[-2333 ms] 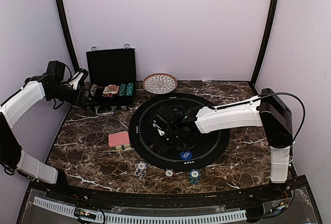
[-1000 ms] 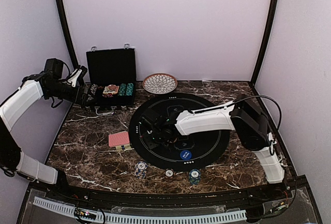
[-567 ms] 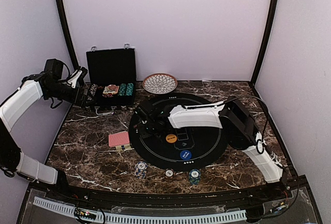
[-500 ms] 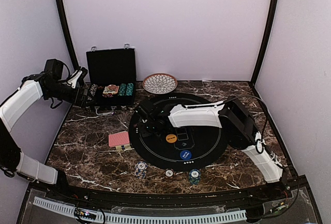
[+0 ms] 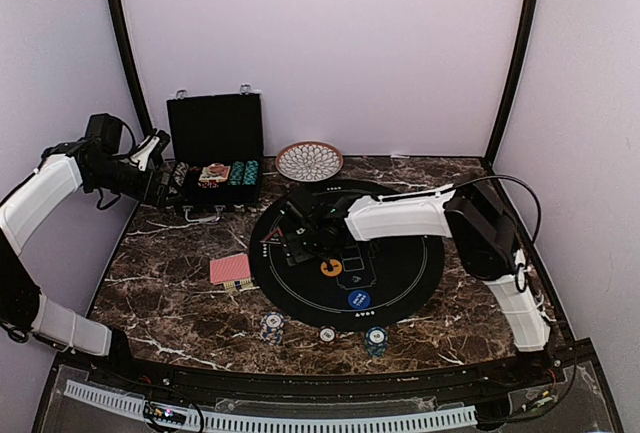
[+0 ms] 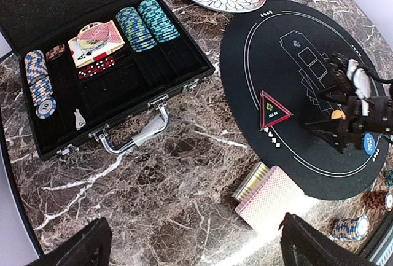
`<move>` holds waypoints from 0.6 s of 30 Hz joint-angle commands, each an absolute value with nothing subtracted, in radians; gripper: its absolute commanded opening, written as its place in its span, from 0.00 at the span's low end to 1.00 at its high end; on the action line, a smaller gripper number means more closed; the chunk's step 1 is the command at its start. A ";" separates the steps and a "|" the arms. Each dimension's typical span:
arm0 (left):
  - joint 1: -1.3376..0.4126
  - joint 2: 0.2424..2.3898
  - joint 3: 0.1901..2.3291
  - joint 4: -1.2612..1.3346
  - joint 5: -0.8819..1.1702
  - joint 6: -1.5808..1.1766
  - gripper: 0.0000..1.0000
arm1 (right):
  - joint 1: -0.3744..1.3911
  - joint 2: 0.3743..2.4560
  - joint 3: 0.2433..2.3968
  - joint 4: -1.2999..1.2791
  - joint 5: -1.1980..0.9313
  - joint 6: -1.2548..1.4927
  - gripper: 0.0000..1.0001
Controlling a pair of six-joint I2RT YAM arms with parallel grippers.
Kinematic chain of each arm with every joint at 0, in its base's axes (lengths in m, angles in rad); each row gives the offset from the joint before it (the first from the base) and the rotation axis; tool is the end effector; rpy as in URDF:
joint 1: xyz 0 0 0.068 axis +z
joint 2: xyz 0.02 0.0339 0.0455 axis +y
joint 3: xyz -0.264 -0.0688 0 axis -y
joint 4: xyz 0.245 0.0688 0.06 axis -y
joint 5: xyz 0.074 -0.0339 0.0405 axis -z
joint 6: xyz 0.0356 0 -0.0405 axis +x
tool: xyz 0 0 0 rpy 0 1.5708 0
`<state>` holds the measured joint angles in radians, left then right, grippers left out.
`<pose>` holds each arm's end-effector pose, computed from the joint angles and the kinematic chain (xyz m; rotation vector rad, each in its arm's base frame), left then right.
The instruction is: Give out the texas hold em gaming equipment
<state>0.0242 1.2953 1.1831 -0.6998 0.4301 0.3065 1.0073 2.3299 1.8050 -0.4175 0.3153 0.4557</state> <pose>0.2718 -0.0083 0.3226 0.5235 2.2558 -0.3456 0.2802 0.4229 0.1469 -0.5477 2.4020 0.2430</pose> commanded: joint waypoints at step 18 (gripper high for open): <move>0.026 1.278 1.232 -0.734 0.475 0.317 0.99 | 1.081 2.092 1.400 -0.386 0.435 0.624 0.82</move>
<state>0.0242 1.2953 1.2068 -0.7082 0.4541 0.3080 1.0691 2.0823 1.4117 -0.4084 0.4057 0.5831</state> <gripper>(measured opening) 0.987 0.839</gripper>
